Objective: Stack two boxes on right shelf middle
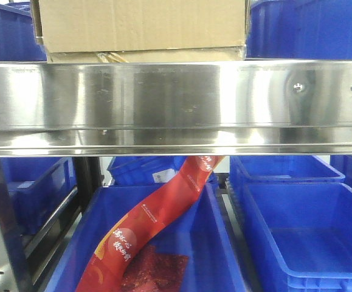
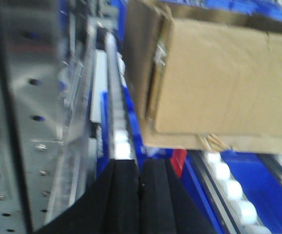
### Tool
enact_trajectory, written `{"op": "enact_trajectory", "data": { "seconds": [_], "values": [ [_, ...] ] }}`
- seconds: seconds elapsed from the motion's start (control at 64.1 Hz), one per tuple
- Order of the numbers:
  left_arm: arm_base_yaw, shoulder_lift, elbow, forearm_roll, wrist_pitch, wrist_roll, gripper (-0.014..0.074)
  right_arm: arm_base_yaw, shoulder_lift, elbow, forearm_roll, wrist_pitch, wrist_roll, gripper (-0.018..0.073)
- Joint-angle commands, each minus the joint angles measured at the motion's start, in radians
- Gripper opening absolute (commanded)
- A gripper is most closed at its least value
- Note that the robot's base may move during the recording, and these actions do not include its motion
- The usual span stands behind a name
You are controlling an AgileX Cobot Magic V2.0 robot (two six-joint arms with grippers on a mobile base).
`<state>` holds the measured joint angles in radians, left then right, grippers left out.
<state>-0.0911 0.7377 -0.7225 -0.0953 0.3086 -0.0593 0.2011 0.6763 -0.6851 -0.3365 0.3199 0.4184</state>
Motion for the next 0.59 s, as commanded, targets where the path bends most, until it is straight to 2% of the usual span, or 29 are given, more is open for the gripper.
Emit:
{"op": "enact_trajectory", "data": {
  "seconds": [0.0, 0.234, 0.577],
  "values": [
    [0.01, -0.035, 0.005, -0.007, -0.002, -0.004, -0.0111, -0.033, -0.077, 0.044, -0.016, -0.03, -0.001, -0.0165],
    [0.01, -0.055, 0.005, -0.007, 0.006, -0.004, -0.0111, -0.043, -0.174, 0.059, -0.016, -0.025, -0.001, -0.0165],
    [0.01, -0.055, 0.005, -0.007, 0.006, -0.004, -0.0111, -0.043, -0.18, 0.059, -0.016, -0.044, -0.001, -0.0165]
  ]
}}
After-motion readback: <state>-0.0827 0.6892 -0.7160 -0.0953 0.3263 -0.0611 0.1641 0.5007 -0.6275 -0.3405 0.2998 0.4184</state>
